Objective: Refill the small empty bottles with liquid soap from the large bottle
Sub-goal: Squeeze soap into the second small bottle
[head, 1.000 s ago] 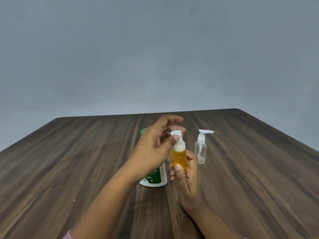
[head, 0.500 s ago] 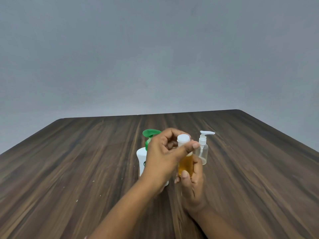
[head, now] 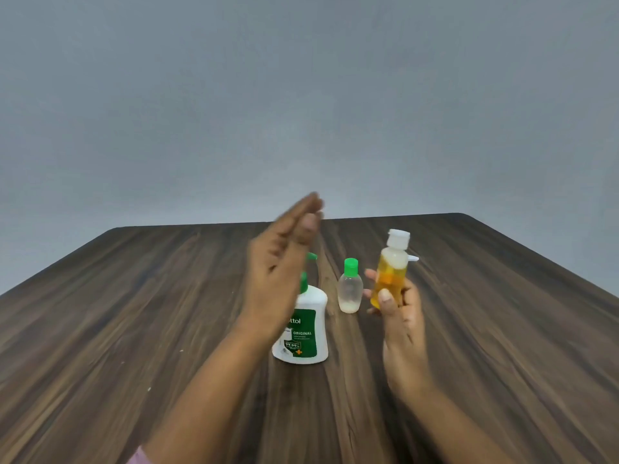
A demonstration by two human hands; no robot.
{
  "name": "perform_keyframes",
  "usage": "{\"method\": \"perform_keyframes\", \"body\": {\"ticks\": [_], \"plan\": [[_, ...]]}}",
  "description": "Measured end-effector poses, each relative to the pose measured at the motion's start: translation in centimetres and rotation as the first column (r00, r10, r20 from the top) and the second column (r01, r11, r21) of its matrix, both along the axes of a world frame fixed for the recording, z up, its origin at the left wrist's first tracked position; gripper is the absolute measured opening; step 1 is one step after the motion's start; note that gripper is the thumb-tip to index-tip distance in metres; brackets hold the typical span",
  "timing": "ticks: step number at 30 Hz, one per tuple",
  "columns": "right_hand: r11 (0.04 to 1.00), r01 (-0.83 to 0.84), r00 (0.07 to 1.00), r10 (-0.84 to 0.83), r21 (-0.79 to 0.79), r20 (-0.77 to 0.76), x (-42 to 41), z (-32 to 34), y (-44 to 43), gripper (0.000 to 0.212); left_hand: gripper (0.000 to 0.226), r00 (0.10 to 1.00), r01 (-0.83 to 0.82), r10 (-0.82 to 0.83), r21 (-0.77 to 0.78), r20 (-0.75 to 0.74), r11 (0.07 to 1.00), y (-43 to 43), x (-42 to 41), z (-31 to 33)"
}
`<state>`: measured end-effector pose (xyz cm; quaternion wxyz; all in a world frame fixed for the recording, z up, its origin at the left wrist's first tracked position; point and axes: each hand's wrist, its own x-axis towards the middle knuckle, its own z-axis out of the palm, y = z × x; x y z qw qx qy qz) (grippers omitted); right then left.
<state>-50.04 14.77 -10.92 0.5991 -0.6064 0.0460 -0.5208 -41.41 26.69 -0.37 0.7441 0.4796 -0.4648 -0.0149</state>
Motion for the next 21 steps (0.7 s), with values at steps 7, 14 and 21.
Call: {"method": "perform_keyframes", "body": {"ticks": [7,14,21], "plan": [[0.977,0.113,0.956,-0.057,0.183,-0.287,1.2,-3.2,-1.8,0.024,0.032,0.801,-0.598,0.587,-0.188,-0.116,0.779,1.0,6.1,-9.3],[0.929,0.11,0.692,-0.326,-0.353,-0.644,4.9,-3.1,-3.2,0.021,0.037,0.78,-0.624,0.619,-0.035,-0.09,0.781,0.1,7.8,-12.8],[0.888,0.148,0.613,-0.428,-0.435,-0.665,6.9,-2.2,-1.8,0.012,0.042,0.786,-0.617,0.618,0.026,-0.029,0.786,-0.2,7.7,-13.5]]}}
